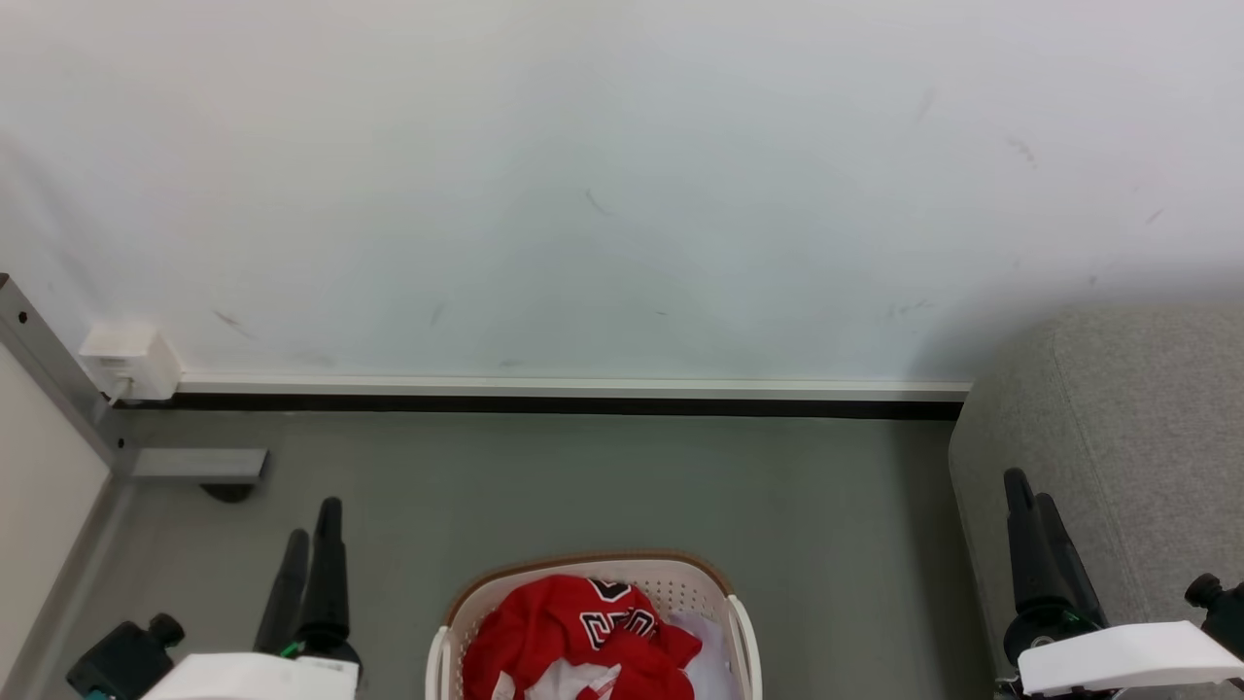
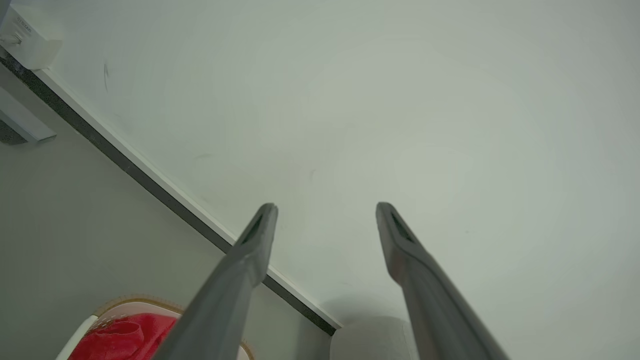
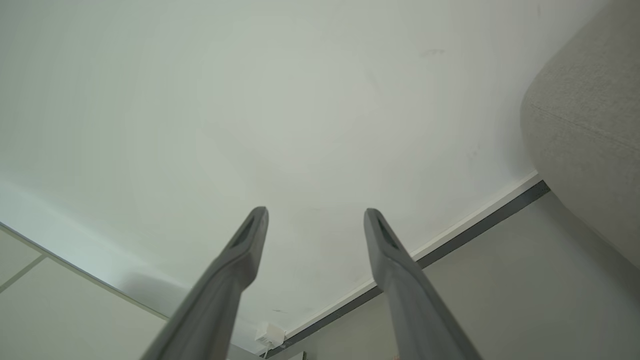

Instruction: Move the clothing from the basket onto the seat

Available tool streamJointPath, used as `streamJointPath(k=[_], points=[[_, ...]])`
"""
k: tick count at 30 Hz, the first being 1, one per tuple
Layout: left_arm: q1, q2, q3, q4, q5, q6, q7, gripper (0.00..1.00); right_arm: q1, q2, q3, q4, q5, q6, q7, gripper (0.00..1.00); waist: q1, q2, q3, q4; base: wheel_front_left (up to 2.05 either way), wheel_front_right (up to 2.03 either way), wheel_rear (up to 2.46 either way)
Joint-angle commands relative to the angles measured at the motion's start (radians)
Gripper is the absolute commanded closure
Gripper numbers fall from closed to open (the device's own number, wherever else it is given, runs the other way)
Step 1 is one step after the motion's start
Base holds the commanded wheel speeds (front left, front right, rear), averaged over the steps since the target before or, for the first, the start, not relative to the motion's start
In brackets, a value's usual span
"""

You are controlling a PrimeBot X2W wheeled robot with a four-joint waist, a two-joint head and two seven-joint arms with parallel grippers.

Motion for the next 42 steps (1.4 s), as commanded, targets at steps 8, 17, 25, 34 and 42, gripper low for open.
streamJointPath(k=[8,17,25,34,42], points=[[0.003,0.011,-0.015,-0.023,0.207,0.027,-0.032,0.0,-0.028,-0.012,0.019,0.008,-0.215,-0.001,-0.03,0.0,0.0,0.0,-0.004,-0.004,0.0,0.0,0.0],[0.013,0.013,-0.041,0.005,0.393,0.059,-0.056,0.0,-0.033,-0.011,0.047,0.022,-0.379,-0.001,-0.056,0.0,0.0,0.0,-0.006,-0.007,0.0,0.0,0.0],[0.006,0.022,-0.055,-0.001,0.496,0.079,-0.077,0.0,-0.036,-0.009,0.062,0.06,-0.48,-0.001,-0.076,0.0,0.0,0.0,-0.01,-0.008,0.0,0.0,0.0],[0.012,0.029,-0.07,0.006,0.589,0.101,-0.099,0.0,-0.048,-0.005,0.076,0.081,-0.563,-0.001,-0.098,0.0,0.0,0.0,-0.014,-0.011,0.0,0.0,0.0],[0.016,0.033,-0.081,0.008,0.657,0.108,-0.116,0.0,-0.05,-0.003,0.085,0.085,-0.619,-0.002,-0.116,0.0,0.0,0.0,-0.017,-0.011,0.0,0.0,0.0]])
